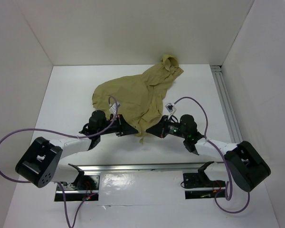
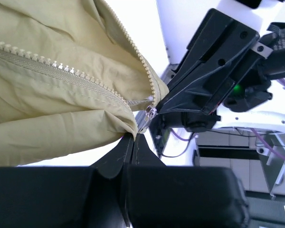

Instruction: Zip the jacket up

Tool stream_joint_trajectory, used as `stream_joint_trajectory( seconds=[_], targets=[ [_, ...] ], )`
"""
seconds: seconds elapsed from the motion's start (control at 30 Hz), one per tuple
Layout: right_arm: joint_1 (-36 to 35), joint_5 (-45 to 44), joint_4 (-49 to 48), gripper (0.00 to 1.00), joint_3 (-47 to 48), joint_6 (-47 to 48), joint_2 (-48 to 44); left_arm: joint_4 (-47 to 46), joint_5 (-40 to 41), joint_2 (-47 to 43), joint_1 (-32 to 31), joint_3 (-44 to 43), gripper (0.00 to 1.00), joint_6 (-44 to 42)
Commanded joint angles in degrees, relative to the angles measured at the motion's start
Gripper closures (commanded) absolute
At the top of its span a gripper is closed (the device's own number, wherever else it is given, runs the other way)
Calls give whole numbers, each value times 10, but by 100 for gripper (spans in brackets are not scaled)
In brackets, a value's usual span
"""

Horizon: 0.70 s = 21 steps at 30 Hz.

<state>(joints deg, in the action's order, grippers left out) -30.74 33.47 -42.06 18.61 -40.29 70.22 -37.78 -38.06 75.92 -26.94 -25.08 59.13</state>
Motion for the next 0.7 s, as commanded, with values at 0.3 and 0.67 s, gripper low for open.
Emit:
stream_joint_trajectory(
  seconds=[0.3, 0.67],
  targets=[
    [31, 82, -143, 100, -27, -62, -3, -149, -91, 12, 9, 7, 100, -3],
    [36, 119, -202, 100, -58, -96, -3, -171, -92, 19, 9, -2, 100, 4]
  ],
)
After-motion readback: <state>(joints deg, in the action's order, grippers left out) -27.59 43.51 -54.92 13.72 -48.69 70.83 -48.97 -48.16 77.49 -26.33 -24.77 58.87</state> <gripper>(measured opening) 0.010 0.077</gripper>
